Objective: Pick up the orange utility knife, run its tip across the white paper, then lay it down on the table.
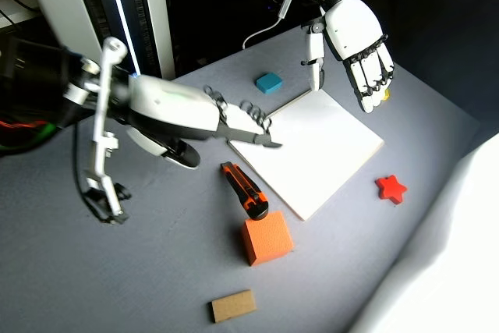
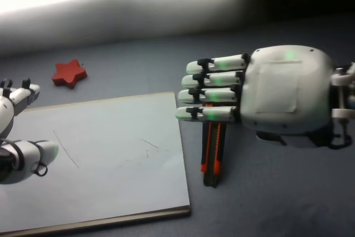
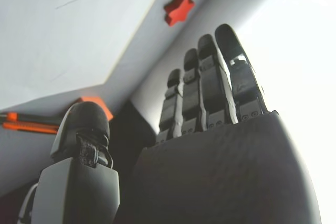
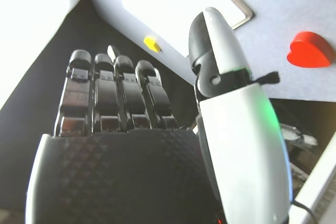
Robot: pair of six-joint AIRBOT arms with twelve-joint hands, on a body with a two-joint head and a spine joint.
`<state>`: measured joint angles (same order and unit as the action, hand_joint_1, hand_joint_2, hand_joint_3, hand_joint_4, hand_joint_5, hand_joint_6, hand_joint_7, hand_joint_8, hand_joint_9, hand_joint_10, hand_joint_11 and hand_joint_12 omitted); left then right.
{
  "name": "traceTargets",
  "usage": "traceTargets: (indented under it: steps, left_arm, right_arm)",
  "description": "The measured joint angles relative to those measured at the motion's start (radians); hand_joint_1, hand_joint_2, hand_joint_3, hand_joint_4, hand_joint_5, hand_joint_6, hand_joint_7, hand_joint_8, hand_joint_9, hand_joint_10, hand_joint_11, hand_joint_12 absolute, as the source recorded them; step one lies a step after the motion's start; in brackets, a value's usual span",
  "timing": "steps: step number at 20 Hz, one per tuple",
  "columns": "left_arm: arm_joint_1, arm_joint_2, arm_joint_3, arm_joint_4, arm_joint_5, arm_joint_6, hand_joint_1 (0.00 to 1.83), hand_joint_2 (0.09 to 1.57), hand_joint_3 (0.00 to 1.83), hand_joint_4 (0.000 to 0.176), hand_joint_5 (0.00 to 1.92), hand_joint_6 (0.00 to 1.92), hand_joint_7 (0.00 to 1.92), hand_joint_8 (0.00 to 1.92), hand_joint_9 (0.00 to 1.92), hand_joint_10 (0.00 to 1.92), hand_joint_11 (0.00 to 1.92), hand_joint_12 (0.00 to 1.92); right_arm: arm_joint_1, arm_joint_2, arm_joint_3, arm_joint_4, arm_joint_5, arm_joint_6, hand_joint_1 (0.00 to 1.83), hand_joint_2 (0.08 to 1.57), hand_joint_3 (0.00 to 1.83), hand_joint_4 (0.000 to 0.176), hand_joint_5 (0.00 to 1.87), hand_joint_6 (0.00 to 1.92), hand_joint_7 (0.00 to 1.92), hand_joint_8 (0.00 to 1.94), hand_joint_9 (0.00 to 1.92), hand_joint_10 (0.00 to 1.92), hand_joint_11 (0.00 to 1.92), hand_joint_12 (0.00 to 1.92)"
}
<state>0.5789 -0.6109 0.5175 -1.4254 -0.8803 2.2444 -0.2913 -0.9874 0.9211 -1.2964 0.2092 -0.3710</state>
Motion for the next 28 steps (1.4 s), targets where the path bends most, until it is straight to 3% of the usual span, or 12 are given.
traceTargets:
  steps: [5, 13, 15, 17, 18, 21, 28]
  left_arm:
    - [0.010, 0.000, -0.016, -0.007, 0.019, -0.013, 0.18, 1.32, 0.00, 0.053, 0.08, 0.00, 0.16, 0.00, 0.24, 0.00, 0.00, 0.94]
    - [0.005, -0.002, -0.002, -0.009, -0.004, -0.036, 0.19, 1.31, 0.00, 0.047, 0.09, 0.00, 0.16, 0.00, 0.21, 0.00, 0.00, 0.90]
    - [0.004, -0.003, 0.002, -0.009, -0.004, -0.036, 0.20, 1.31, 0.00, 0.033, 0.07, 0.00, 0.14, 0.00, 0.19, 0.00, 0.00, 0.81]
    - [0.001, -0.004, 0.004, -0.007, -0.004, -0.036, 0.17, 1.32, 0.00, 0.006, 0.02, 0.00, 0.11, 0.00, 0.15, 0.00, 0.00, 0.58]
    - [0.001, -0.004, 0.004, -0.007, -0.002, -0.037, 0.15, 1.33, 0.00, 0.000, 0.00, 0.00, 0.09, 0.01, 0.11, 0.01, 0.00, 0.45]
    - [-0.002, -0.004, 0.004, -0.008, -0.001, -0.037, 0.21, 1.31, 0.00, 0.000, 0.00, 0.00, 0.06, 0.00, 0.07, 0.00, 0.00, 0.24]
    - [-0.003, -0.006, 0.004, -0.002, -0.007, -0.051, 0.20, 1.32, 0.00, 0.000, 0.00, 0.00, 0.04, 0.00, 0.05, 0.00, 0.00, 0.18]
  right_arm:
    - [-0.007, -0.079, 0.042, 0.011, -0.115, 0.029, 1.09, 1.17, 0.00, 0.000, 0.00, 0.00, 0.00, 0.00, 0.00, 0.00, 0.00, 0.00]
    - [0.006, -0.118, 0.085, -0.114, -0.128, 0.163, 1.09, 1.16, 0.00, 0.000, 0.00, 0.00, 0.00, 0.00, 0.00, 0.00, 0.00, 0.00]
    - [0.016, -0.118, 0.087, -0.170, -0.103, 0.227, 1.10, 1.17, 0.00, 0.000, 0.00, 0.00, 0.00, 0.00, 0.00, 0.00, 0.00, 0.00]
    - [0.020, -0.118, 0.087, -0.217, -0.084, 0.327, 1.10, 1.17, 0.00, 0.000, 0.00, 0.00, 0.00, 0.00, 0.00, 0.00, 0.00, 0.00]
    - [0.021, -0.115, 0.089, -0.246, -0.075, 0.378, 1.11, 1.16, 0.00, 0.000, 0.00, 0.00, 0.00, 0.00, 0.00, 0.00, 0.00, 0.00]
    - [0.039, -0.105, 0.109, -0.472, -0.020, 0.672, 1.12, 1.15, 0.00, 0.000, 0.00, 0.00, 0.00, 0.00, 0.00, 0.00, 0.00, 0.00]
    - [0.040, -0.142, 0.174, -0.653, 0.084, 0.771, 1.10, 1.15, 0.00, 0.000, 0.00, 0.00, 0.00, 0.00, 0.00, 0.00, 0.00, 0.00]
